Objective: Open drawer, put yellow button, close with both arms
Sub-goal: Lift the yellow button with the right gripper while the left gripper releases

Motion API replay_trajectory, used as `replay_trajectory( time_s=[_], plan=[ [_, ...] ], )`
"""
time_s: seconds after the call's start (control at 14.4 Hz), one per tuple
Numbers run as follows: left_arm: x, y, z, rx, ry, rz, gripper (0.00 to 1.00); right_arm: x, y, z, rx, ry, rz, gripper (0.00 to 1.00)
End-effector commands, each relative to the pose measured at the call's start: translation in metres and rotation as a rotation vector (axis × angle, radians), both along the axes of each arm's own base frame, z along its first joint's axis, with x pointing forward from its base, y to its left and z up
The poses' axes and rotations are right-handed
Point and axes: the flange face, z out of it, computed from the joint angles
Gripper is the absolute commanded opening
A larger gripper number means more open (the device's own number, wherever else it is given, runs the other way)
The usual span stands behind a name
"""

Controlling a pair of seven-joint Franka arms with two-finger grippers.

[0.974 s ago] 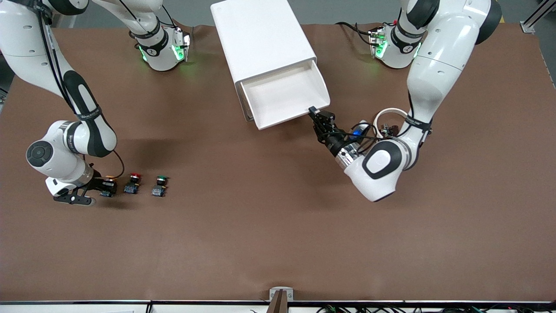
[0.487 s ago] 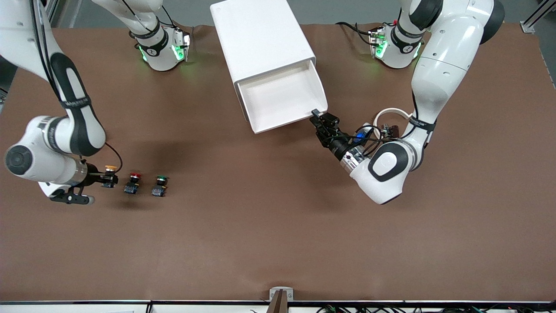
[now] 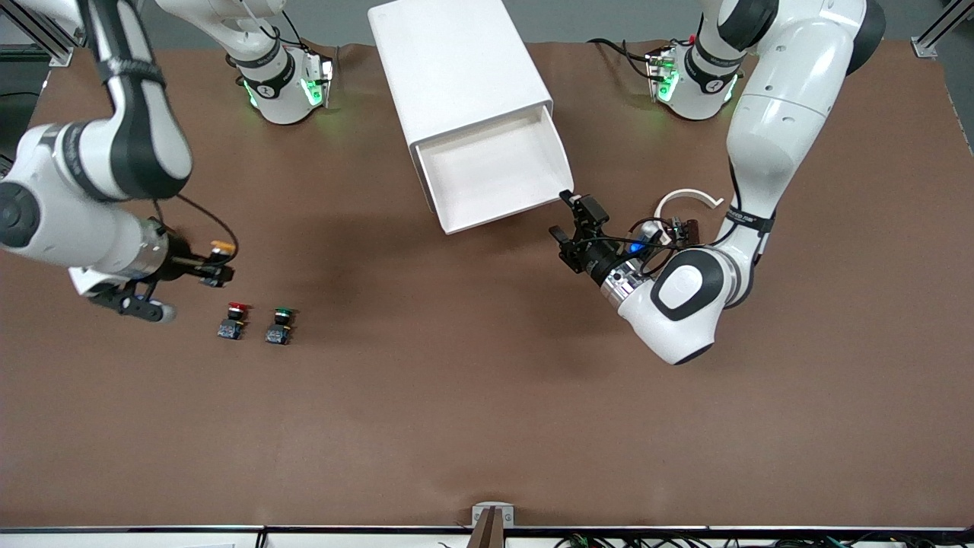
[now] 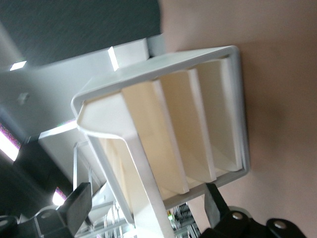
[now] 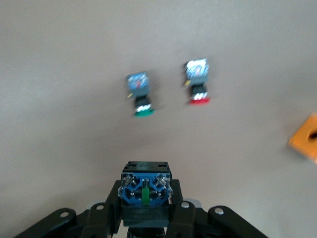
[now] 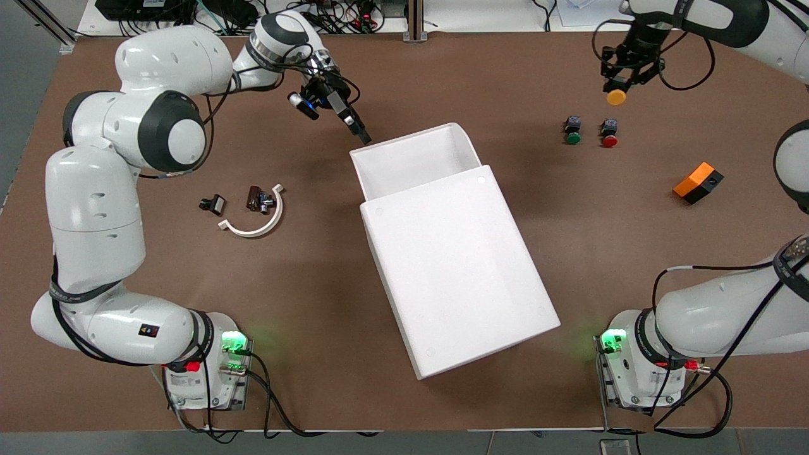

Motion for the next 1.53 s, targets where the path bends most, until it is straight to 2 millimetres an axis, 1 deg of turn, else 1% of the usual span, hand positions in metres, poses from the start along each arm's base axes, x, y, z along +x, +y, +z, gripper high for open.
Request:
replay_trajectory(
  time_s=[0.0, 0.07, 0.21, 0.35, 0.42, 0.49, 0.56, 0.63, 0.7, 0.77, 0.83, 0.9, 1.04, 1.11, 1.18, 1.25, 1.32, 1.39, 1.46],
  plan=[
    [0.009, 0.014, 0.022, -0.063, -0.149, -0.084, 1.00, -0.031, 0.066, 0.034, -0.026, -0.010, -0.094, 0.00],
    [0.013, 0.025, 0.031, -0.078, -0.207, -0.114, 1.00, -0.041, 0.092, 0.042, -0.035, -0.018, -0.119, 0.00],
    [0.018, 0.037, 0.055, -0.120, -0.349, -0.221, 1.00, -0.059, 0.142, 0.054, -0.048, -0.032, -0.165, 0.00],
    [0.031, 0.047, 0.075, -0.181, -0.508, -0.344, 1.00, -0.079, 0.198, 0.067, -0.052, -0.055, -0.211, 0.00],
    [0.037, 0.051, 0.081, -0.212, -0.570, -0.389, 1.00, -0.090, 0.225, 0.075, -0.049, -0.071, -0.237, 0.00],
    [0.042, 0.057, 0.085, -0.230, -0.618, -0.434, 1.00, -0.095, 0.241, 0.084, -0.039, -0.083, -0.265, 0.00],
    [0.045, 0.060, 0.095, -0.247, -0.681, -0.485, 1.00, -0.102, 0.257, 0.087, -0.037, -0.085, -0.280, 0.00],
    [0.049, 0.064, 0.100, -0.250, -0.732, -0.527, 1.00, -0.110, 0.275, 0.087, -0.035, -0.088, -0.284, 0.00],
    [0.052, 0.066, 0.104, -0.248, -0.783, -0.588, 1.00, -0.119, 0.289, 0.089, -0.033, -0.091, -0.295, 0.00],
    [0.056, 0.068, 0.107, -0.241, -0.835, -0.638, 1.00, -0.127, 0.307, 0.084, -0.034, -0.093, -0.311, 0.00],
    [0.063, 0.071, 0.116, -0.211, -0.911, -0.690, 1.00, -0.137, 0.325, 0.082, -0.029, -0.099, -0.330, 0.00],
    [0.069, 0.073, 0.128, -0.174, -0.981, -0.733, 1.00, -0.144, 0.340, 0.073, -0.040, -0.100, -0.340, 0.00],
    [0.074, 0.058, 0.137, -0.136, -1.072, -0.775, 1.00, -0.152, 0.369, 0.060, -0.053, -0.094, -0.356, 0.00],
    [0.079, 0.057, 0.140, -0.124, -1.116, -0.767, 1.00, -0.154, 0.382, 0.057, -0.053, -0.094, -0.374, 0.00],
    [0.082, 0.054, 0.149, -0.111, -1.162, -0.772, 1.00, -0.155, 0.397, 0.050, -0.057, -0.094, -0.389, 0.00],
    [0.080, 0.043, 0.155, -0.081, -1.194, -0.823, 1.00, -0.157, 0.408, 0.044, -0.064, -0.099, -0.397, 0.00],
    [0.077, 0.036, 0.156, -0.045, -1.202, -0.887, 1.00, -0.160, 0.421, 0.035, -0.078, -0.104, -0.402, 0.00],
    [0.073, 0.023, 0.155, -0.025, -1.210, -0.939, 1.00, -0.164, 0.433, 0.028, -0.090, -0.110, -0.409, 0.00],
    [0.072, 0.014, 0.158, -0.008, -1.235, -0.974, 1.00, -0.168, 0.443, 0.023, -0.096, -0.116, -0.418, 0.00]
  ],
)
